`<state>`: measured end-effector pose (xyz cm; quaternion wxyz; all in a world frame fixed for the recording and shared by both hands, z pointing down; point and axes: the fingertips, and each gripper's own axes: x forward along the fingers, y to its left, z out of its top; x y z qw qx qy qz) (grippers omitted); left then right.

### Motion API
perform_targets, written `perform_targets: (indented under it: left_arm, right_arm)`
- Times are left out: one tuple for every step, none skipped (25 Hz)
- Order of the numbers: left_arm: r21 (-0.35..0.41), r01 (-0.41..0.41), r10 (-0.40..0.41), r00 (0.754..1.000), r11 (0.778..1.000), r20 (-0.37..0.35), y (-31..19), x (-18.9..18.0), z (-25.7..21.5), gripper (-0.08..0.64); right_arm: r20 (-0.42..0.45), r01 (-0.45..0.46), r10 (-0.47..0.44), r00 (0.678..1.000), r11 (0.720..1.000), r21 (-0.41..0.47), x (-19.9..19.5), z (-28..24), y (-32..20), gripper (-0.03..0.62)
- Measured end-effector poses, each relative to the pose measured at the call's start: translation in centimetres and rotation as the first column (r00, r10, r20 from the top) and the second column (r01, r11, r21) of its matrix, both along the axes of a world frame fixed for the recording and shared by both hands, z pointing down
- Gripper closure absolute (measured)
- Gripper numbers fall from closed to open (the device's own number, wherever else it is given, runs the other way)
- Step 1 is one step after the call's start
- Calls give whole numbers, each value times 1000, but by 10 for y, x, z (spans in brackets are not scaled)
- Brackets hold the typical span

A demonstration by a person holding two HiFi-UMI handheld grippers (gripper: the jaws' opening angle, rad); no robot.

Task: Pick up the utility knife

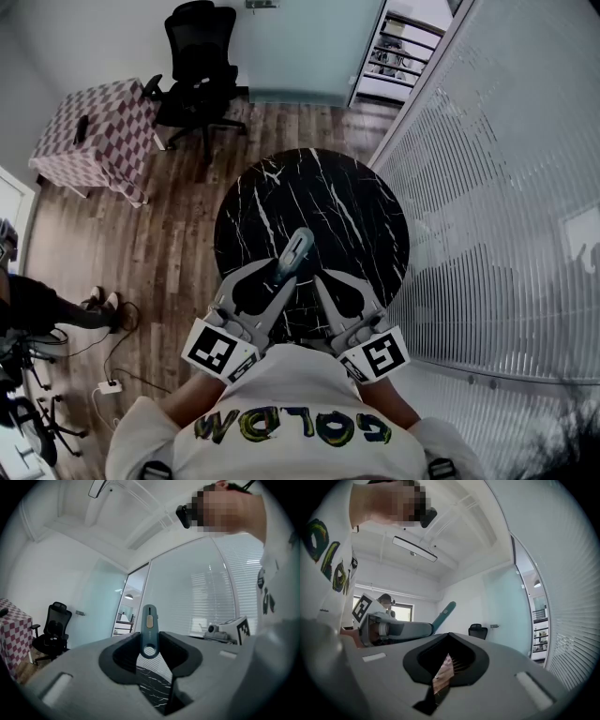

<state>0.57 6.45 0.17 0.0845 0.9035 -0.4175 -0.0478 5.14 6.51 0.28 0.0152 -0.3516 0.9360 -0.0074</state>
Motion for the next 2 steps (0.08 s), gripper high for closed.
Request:
perform_targets:
  left_arm:
    - [0,0,0,1000,1000,1,0,0,0,425]
    - [0,-1,1,1000,1000,2,0,1,1,425]
  right_arm:
    - [2,-1,1,1000,1000,0,1,0,0,592]
    - [4,-1,1,1000,1000,0,1,0,0,592]
